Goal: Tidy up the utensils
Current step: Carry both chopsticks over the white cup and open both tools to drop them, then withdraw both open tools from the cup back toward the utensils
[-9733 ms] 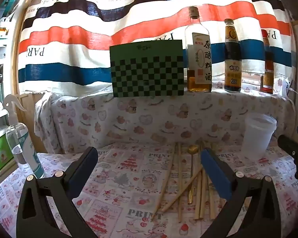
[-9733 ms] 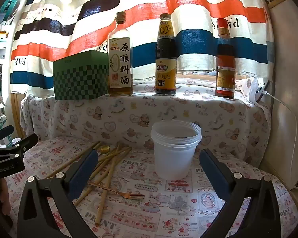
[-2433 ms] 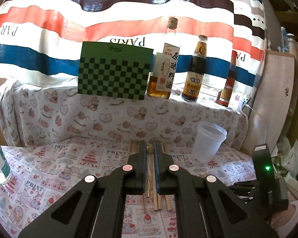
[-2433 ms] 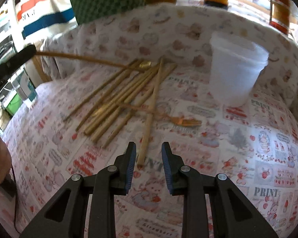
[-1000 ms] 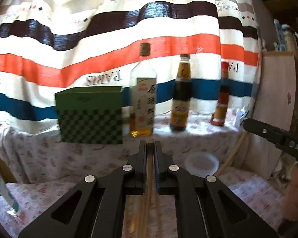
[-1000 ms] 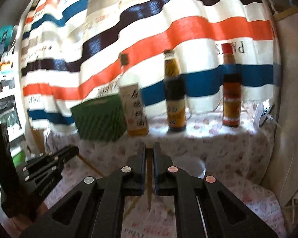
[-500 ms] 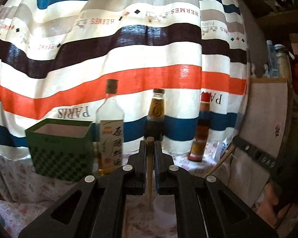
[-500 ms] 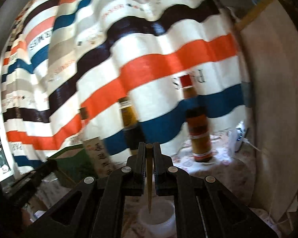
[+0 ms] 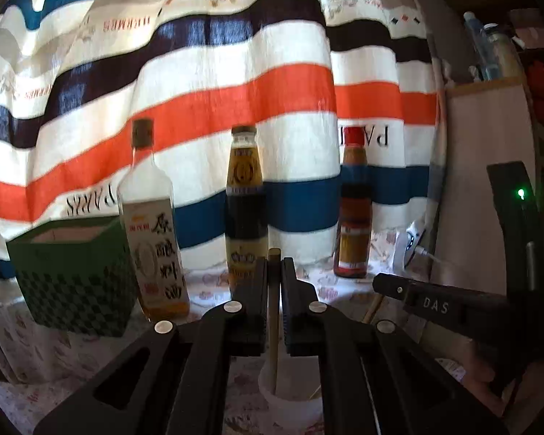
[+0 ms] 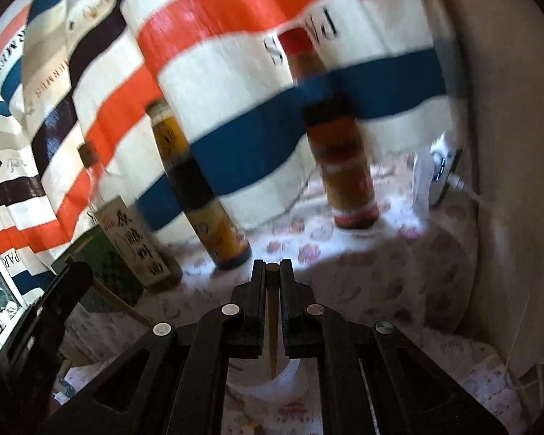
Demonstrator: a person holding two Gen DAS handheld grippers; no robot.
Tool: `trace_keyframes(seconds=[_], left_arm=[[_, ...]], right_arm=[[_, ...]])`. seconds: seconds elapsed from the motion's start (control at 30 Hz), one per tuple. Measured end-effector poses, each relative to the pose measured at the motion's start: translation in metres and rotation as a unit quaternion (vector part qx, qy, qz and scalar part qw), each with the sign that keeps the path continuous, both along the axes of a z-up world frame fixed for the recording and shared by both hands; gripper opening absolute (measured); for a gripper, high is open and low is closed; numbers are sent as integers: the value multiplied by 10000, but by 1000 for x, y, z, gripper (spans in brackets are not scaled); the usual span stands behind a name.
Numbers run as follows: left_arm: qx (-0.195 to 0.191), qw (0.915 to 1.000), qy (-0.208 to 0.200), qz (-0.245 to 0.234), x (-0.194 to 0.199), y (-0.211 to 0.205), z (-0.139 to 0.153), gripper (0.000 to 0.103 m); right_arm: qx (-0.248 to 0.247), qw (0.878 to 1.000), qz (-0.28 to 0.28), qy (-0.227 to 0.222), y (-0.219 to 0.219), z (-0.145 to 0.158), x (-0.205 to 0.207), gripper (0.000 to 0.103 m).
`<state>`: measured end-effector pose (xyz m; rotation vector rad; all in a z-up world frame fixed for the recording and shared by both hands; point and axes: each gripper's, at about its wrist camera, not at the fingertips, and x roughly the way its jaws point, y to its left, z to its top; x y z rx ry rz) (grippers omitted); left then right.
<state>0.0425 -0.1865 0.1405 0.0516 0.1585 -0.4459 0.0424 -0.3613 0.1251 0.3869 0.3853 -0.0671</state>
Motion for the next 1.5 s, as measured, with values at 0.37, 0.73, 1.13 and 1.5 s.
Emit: trace_keyframes(seconds=[0.37,0.73,1.13,1.5], left_arm=[[-173,9973,691,-160,19,9,-20,23],[-411,9977,537,82,-16,60,12,85],[124,9967,-174,778,-78,118,23,102],[377,9926,-53,1152,-91,139,-26,102]], right_arm=[[164,9998,125,16,-3,2,-1,8],[104,9988,28,-474,2,27,-33,77],[-429,9934,361,-1002,61,47,-91,89],[-642,9937,525,-751,96,6,-111,90]])
